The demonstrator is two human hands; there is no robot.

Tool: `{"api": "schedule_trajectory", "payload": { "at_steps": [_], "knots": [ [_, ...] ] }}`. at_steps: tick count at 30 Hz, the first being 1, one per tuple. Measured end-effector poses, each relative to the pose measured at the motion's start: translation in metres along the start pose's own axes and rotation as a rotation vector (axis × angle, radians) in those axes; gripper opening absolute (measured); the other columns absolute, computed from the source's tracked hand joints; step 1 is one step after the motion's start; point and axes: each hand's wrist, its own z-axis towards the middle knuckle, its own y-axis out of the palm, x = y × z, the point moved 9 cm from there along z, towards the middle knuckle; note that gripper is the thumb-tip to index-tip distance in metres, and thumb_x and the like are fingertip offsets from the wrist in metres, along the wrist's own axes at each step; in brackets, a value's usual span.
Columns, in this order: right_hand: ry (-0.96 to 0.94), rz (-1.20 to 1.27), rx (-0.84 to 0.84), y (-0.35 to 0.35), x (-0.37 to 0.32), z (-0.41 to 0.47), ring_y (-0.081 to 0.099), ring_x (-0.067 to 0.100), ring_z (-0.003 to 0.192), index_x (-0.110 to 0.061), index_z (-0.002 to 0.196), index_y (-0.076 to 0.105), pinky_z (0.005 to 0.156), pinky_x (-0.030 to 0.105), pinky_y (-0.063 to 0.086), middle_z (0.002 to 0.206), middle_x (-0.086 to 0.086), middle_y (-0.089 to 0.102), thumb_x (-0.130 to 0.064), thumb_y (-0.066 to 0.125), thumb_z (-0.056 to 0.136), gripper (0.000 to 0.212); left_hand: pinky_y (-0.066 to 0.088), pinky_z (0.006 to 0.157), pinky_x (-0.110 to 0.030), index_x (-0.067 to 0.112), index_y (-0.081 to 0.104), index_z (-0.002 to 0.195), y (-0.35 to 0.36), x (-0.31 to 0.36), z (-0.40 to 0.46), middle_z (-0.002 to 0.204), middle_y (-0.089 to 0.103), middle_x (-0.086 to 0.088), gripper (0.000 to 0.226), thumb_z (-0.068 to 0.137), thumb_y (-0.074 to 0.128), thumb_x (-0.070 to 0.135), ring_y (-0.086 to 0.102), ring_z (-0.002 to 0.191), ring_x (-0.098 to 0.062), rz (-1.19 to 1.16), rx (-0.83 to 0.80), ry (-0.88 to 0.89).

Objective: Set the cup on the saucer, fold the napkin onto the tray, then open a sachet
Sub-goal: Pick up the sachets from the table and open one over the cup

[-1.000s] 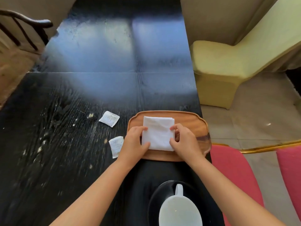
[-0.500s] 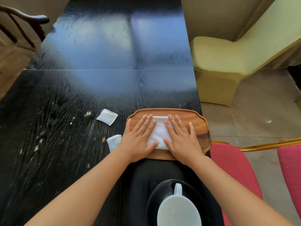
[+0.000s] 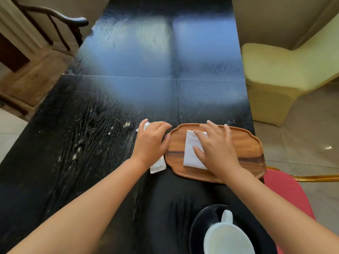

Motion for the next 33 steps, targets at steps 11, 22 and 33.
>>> {"api": "schedule_trajectory", "payload": {
  "at_steps": [11,22,33],
  "knots": [
    [-0.303,-0.062,-0.175,0.063,-0.115,0.018,0.06,0.024,0.109,-0.015,0.105,0.066,0.092,0.054,0.043,0.099,0.0,0.069,-0.037,0.08,0.055,0.055,0.031,0.1,-0.046,0.023,0.026,0.145,0.04,-0.119,0.005,0.141,0.036,-0.012,0.052,0.096,0.041,0.027,0.033,0.127,-0.03,0.198,-0.47,-0.41],
    [-0.177,0.204,-0.239,0.054,-0.131,0.01,0.054,0.023,0.07,-0.014,0.078,0.057,0.058,0.032,0.039,0.08,0.004,0.055,-0.011,0.077,0.063,0.025,0.042,0.069,-0.035,0.012,0.051,0.088,-0.003,-0.132,-0.038,0.087,0.058,-0.007,0.006,0.084,0.054,0.011,0.053,0.081,-0.024,-0.286,-0.288,-0.69],
    [0.279,1.094,-0.243,-0.082,-0.133,-0.058,0.06,0.009,0.08,-0.029,0.094,0.054,0.069,0.02,0.051,0.087,-0.011,0.062,-0.001,0.063,0.076,0.035,0.053,0.075,-0.036,0.014,0.066,0.091,-0.114,-0.043,-0.14,0.092,0.07,-0.009,0.014,0.081,0.063,0.005,0.065,0.085,-0.02,-0.952,-0.242,-1.0]
  ]
}}
